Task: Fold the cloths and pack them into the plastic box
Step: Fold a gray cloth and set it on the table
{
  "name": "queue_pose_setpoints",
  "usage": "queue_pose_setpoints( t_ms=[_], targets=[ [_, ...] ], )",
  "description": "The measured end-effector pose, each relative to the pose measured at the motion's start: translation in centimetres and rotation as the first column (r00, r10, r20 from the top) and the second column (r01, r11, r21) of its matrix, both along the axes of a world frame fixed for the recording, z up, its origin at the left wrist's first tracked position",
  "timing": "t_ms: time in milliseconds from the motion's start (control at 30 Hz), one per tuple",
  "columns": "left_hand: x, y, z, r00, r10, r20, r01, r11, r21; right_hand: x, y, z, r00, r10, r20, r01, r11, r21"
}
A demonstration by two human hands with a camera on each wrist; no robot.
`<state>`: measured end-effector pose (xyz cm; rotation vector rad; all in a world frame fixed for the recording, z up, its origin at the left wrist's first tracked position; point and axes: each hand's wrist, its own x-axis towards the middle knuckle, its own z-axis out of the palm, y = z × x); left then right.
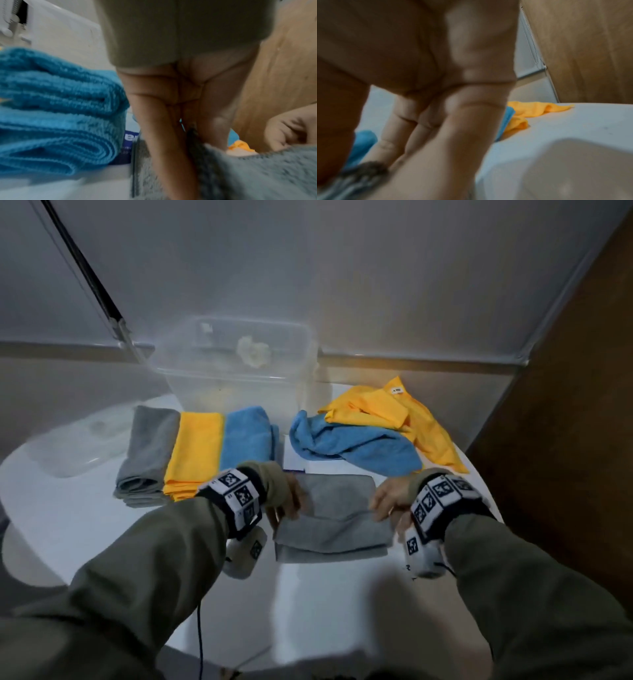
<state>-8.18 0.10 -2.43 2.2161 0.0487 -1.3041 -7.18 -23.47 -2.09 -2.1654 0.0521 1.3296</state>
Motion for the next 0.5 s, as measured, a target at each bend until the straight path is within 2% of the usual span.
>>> queue_pose_setpoints(
  t_ms=[33,100,167,200,267,333,400,500],
  targets=[
    [-0.2,-0.5,-0.7,0.999,-0.037,-0.016,0.038,0.998,0.041,-0.3,0.1,-0.8,1.000,-0.008,-0.016,0.008,1.000,-0.007],
    [0.9,-0.6,-1.2,0.972,-0.210,0.108,0.178,0.953,0.246,-0.2,0.3,-1.9,0.999,-0.046,0.014,0.047,0.998,-0.033],
    [2.5,-0.6,-0.9,0.871,-0.390,0.299,0.227,0.859,0.459,0.7,0.4,-2.7,0.985,-0.059,0.159,0.072,0.995,-0.075],
    [3.2,-0.7,-0.7,0.838,-0.422,0.347,0.215,0.838,0.501,1.4,0.5,-3.2,0.965,-0.072,0.254,0.096,0.992,-0.083],
    [4.6,-1.0,-0.7,0.801,-0.447,0.398,0.196,0.824,0.532,2.7,0.9,-4.3,0.902,-0.125,0.412,0.171,0.982,-0.077],
    [5.4,-1.2,-1.1,0.781,-0.450,0.434,0.172,0.822,0.543,4.0,1.1,-5.2,0.849,-0.091,0.520,0.195,0.970,-0.147],
    [5.8,-1.4,-1.9,0.769,-0.457,0.447,0.171,0.821,0.545,4.5,1.6,-5.5,0.850,-0.001,0.527,0.156,0.955,-0.251],
    [5.8,-1.8,-4.1,0.746,-0.545,0.384,0.258,0.767,0.588,4.7,2.2,-6.4,0.873,0.219,0.436,-0.035,0.919,-0.393]
  ],
)
